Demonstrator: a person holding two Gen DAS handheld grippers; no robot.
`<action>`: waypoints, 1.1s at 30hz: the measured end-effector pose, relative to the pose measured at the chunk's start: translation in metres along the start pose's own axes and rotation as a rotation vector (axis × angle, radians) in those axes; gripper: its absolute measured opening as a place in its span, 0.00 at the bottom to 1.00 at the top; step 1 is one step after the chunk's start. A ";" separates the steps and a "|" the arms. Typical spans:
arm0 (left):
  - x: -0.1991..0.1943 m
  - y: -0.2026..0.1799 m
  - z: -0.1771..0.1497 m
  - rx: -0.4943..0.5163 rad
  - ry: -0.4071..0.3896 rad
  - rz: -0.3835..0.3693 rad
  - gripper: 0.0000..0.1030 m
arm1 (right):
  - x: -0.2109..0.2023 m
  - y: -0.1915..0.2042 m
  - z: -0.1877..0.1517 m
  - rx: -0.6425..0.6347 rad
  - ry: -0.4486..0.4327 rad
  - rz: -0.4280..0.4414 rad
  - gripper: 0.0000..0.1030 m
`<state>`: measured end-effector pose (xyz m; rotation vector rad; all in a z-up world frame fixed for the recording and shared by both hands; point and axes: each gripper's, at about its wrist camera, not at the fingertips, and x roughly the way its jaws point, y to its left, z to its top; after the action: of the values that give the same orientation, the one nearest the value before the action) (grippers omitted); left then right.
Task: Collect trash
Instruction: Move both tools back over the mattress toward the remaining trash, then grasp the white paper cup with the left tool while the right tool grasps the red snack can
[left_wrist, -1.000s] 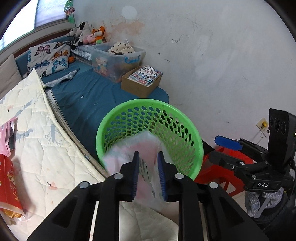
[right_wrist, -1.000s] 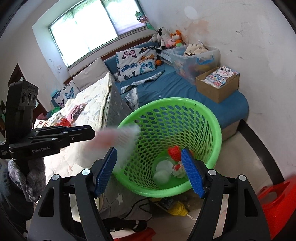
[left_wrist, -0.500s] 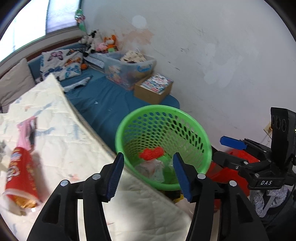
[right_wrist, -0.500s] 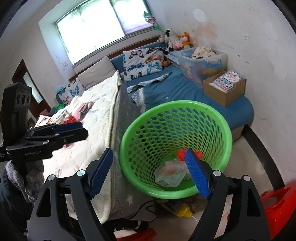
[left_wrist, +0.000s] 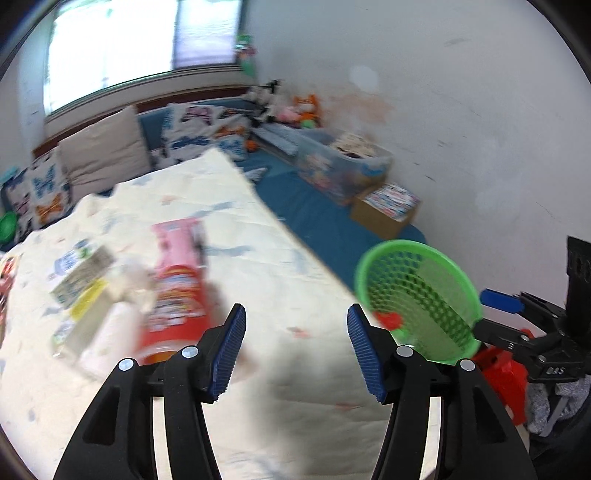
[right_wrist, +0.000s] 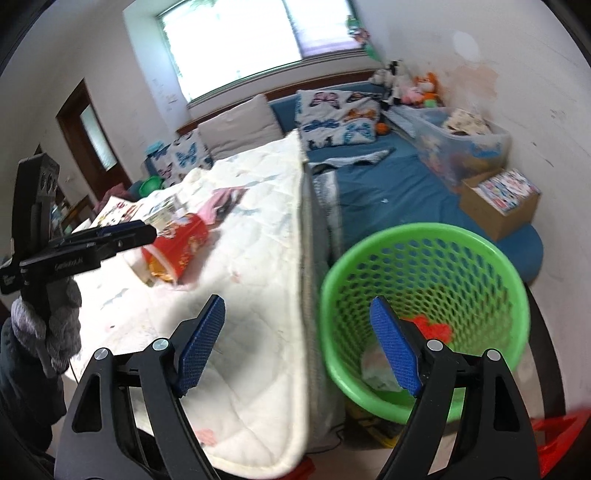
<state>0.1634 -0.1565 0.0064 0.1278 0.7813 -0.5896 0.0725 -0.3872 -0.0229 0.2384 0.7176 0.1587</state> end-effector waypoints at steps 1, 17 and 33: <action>-0.004 0.013 -0.001 -0.018 -0.002 0.019 0.54 | 0.004 0.006 0.003 -0.011 0.005 0.006 0.78; -0.003 0.141 -0.009 -0.221 0.086 0.059 0.31 | 0.051 0.080 0.019 -0.113 0.070 0.084 0.78; 0.031 0.157 -0.012 -0.197 0.168 0.069 0.40 | 0.085 0.099 0.037 -0.127 0.138 0.123 0.78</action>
<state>0.2591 -0.0359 -0.0400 0.0228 0.9892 -0.4374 0.1543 -0.2794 -0.0227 0.1508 0.8267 0.3391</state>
